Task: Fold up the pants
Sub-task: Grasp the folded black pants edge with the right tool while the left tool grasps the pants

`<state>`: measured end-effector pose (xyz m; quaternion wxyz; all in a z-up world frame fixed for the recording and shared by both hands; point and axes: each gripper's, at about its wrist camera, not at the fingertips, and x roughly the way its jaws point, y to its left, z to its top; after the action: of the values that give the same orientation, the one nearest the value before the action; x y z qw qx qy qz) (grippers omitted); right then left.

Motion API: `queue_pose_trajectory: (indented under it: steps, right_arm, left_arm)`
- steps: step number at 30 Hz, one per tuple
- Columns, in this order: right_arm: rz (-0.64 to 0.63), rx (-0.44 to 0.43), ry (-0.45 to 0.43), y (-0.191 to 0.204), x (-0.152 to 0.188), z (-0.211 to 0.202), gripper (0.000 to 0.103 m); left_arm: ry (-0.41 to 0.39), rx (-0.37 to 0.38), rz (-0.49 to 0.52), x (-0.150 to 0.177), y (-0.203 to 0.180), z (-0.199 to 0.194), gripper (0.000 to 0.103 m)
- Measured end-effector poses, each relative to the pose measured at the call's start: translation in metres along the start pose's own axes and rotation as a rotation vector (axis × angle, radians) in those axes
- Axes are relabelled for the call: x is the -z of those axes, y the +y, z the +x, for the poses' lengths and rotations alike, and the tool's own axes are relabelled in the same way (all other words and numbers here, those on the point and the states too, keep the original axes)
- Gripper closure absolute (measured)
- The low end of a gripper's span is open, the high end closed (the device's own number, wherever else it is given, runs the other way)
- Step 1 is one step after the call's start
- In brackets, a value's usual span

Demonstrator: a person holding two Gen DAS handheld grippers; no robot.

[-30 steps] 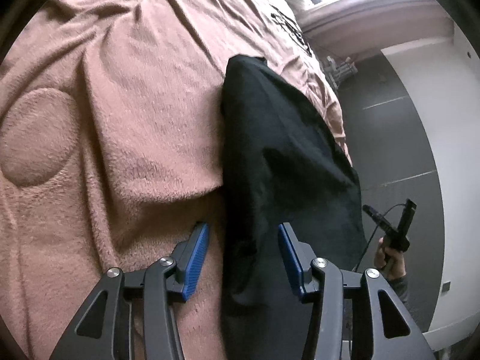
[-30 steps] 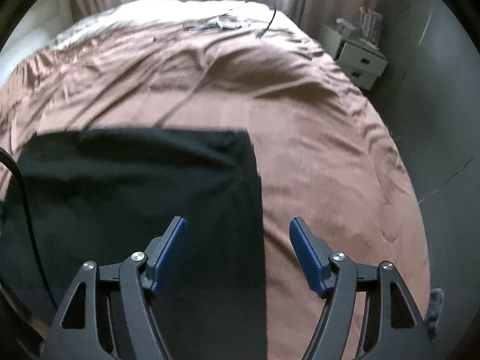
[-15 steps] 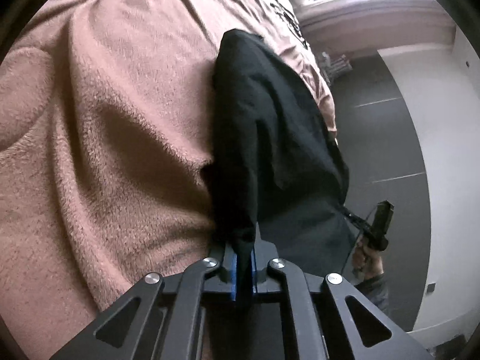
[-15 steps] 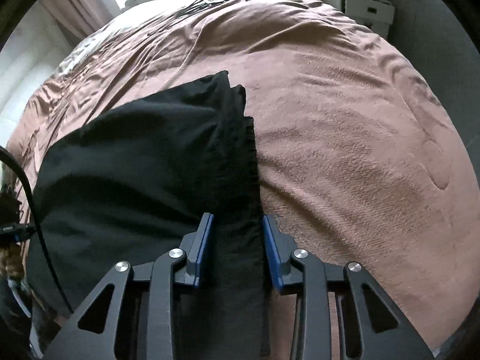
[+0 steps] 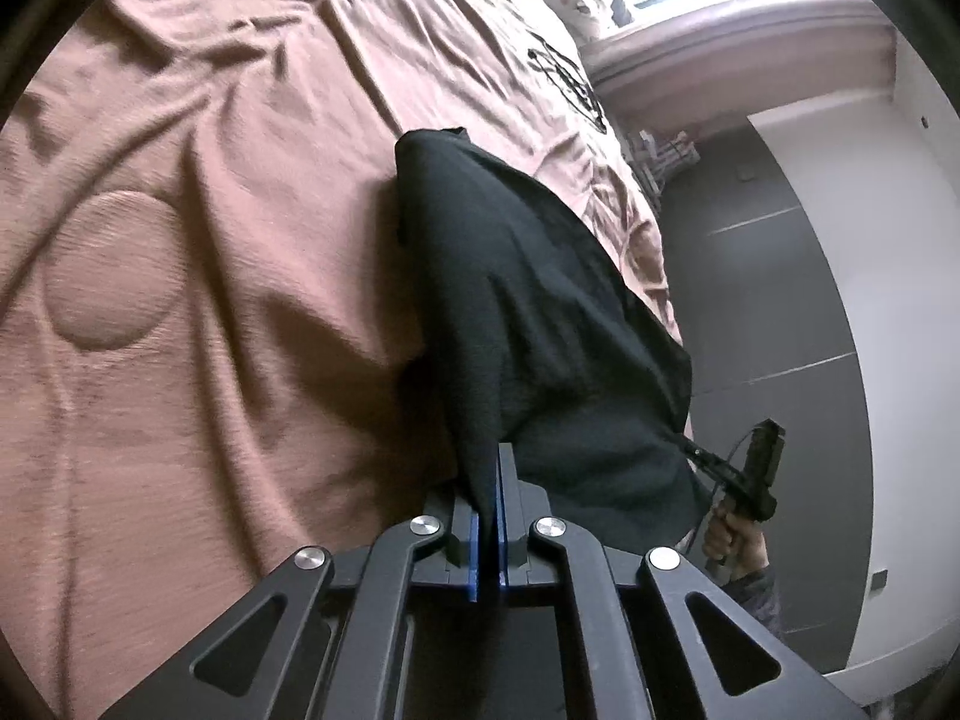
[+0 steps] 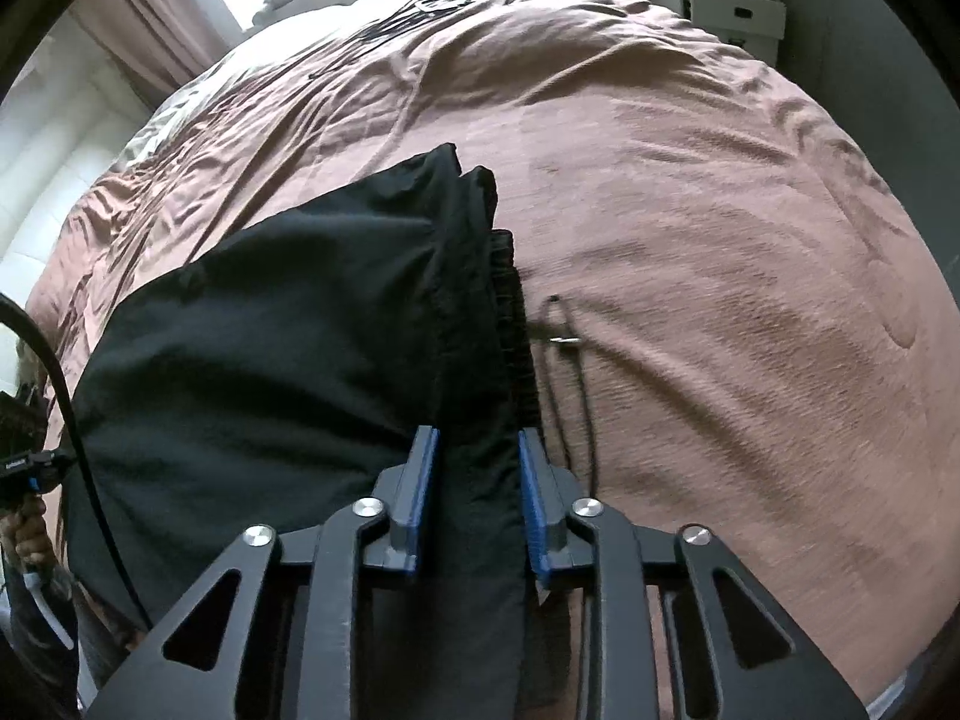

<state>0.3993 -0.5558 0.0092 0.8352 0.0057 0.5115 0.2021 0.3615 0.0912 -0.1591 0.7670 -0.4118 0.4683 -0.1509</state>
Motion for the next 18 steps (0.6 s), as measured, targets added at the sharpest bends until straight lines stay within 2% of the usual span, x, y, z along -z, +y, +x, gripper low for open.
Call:
queue_pose_trajectory:
  steps: [18]
  right_arm:
    - [0.041, -0.011, 0.05, 0.098, 0.012, 0.032, 0.081]
  left_arm:
    - [-0.081, -0.065, -0.065, -0.004, 0.062, -0.085, 0.1]
